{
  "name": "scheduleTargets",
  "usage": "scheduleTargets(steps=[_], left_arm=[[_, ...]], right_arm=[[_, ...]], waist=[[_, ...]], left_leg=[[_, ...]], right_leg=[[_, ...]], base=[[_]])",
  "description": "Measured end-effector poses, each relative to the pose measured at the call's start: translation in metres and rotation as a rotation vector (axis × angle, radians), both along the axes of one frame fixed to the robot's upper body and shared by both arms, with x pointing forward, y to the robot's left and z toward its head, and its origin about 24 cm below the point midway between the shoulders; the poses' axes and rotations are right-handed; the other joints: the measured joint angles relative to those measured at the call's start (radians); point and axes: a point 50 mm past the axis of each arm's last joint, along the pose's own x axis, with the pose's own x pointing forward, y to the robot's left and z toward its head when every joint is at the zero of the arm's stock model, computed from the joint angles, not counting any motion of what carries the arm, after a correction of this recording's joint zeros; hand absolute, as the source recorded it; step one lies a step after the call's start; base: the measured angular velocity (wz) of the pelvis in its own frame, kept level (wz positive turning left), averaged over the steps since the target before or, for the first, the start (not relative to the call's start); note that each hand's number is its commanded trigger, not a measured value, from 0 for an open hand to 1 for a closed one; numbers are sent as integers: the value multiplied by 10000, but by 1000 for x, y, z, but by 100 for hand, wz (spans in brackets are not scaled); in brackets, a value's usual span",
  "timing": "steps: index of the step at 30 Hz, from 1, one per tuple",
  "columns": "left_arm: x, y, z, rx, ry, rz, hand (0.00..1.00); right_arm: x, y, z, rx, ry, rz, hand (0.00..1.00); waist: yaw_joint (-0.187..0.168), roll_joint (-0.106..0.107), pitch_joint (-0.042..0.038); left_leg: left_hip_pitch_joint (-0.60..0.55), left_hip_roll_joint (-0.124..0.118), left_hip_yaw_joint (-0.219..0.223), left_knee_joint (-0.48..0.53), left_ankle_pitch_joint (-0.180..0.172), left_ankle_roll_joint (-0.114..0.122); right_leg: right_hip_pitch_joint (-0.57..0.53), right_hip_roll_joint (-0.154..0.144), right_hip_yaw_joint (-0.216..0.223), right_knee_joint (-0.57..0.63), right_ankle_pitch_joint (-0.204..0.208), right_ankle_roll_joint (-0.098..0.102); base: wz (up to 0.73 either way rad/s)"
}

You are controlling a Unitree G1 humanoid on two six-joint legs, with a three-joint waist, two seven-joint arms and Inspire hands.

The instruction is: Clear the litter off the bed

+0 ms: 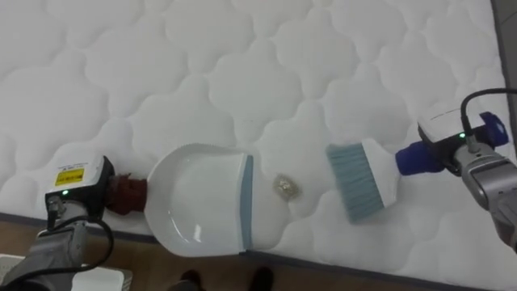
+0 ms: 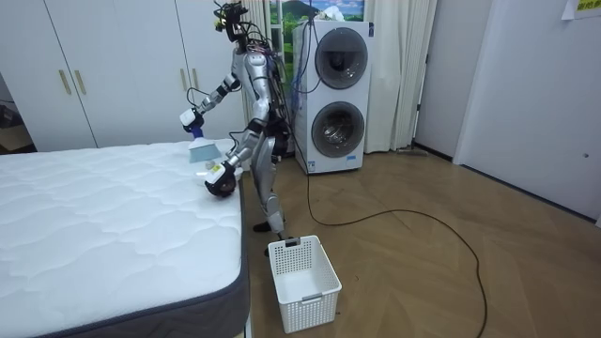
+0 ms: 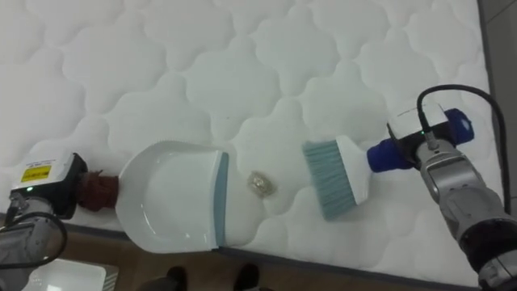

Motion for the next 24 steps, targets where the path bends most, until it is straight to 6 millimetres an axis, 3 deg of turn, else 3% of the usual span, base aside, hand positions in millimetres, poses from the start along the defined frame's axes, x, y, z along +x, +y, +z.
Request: scheduleTargets(steps=[1,3,11,16,24], left_arm=[[0,0,0,-1,-75,4,100],[0,-2,-1,-146,-90,57,100],[0,-14,-8,-467,11,181,100],[-2,-20,-15,-548,387,369,100],[-5,-19,-19,-395,723,606,100]], right_arm=[[0,0,0,-10,-137,43,100],[-3,0,-2,-62,-310,9,100],[-15,-1,-15,-409,-188,-153,100],[-22,0,-20,-524,-115,-225,100],[-29,12,-32,-377,-98,-268,100]], waist=[[-34,72,43],[-82,174,48],[-193,435,15],[-292,750,-7],[-388,814,-31]], left_leg=[[-22,6,-54,18,0,-1],[-47,-1,-98,-18,0,-1],[18,-119,-242,-172,2,-1],[128,-123,-205,-235,5,-5],[382,-135,-161,-284,42,-60]], right_leg=[[47,16,-49,-61,11,-6],[62,24,-97,-141,47,-5],[101,-32,-104,-140,56,24],[164,-30,-71,-117,53,29],[285,-7,36,-101,37,6]], base=[[8],[7],[0],[-1],[-3]])
